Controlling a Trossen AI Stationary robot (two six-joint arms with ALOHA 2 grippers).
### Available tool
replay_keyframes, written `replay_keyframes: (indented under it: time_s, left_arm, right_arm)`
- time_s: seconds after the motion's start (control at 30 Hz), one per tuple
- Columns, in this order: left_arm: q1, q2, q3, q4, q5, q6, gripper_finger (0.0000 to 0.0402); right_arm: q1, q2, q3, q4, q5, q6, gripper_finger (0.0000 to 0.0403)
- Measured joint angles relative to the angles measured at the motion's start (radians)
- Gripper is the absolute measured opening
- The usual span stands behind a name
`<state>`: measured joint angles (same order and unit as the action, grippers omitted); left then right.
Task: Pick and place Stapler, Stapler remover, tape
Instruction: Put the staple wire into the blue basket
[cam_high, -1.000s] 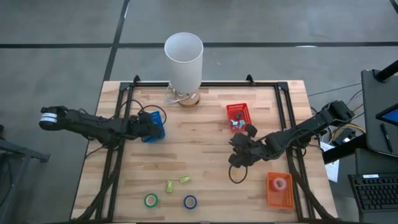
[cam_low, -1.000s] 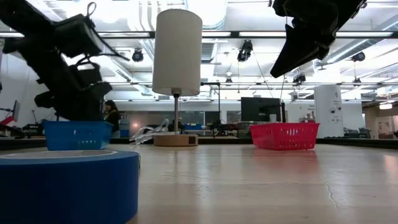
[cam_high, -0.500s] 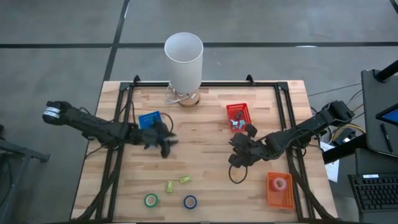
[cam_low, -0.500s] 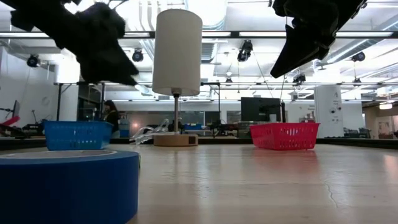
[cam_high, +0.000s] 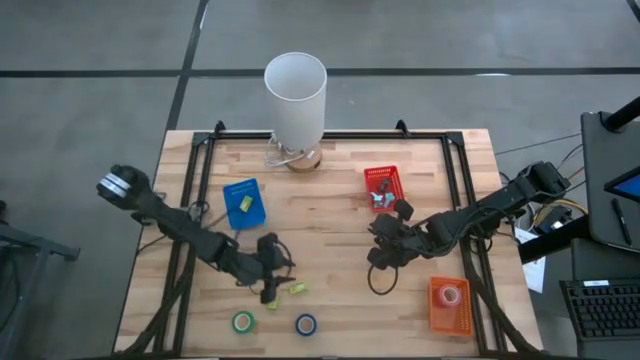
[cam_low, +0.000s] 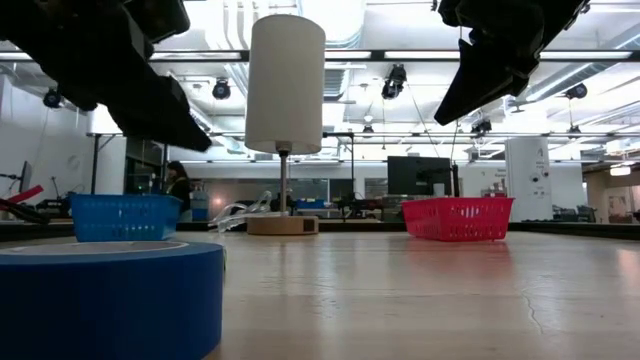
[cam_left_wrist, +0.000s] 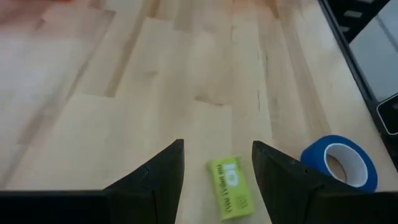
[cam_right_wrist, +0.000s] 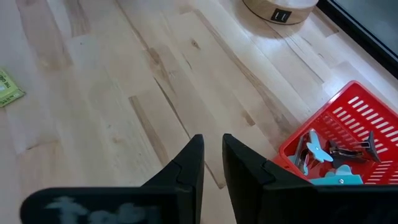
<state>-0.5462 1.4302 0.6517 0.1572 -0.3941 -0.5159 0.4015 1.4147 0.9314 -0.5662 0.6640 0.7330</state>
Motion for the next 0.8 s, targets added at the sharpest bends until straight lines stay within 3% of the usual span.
replay_keyframes:
  time_s: [0.33,0.8]
  left_arm:
    - [-0.009,0.208,0.139,-0.069,0.049,-0.095,0.0191]
    - [-0.013,0.31,0.15,-0.075,0.083,-0.167,0.0191]
  right_arm:
    - [0.0,0.0,-0.001,0.001,-0.001,0.004,0.0052]
    - [0.0,0.0,-0.005,0.001,-0.002,0.008,0.0052]
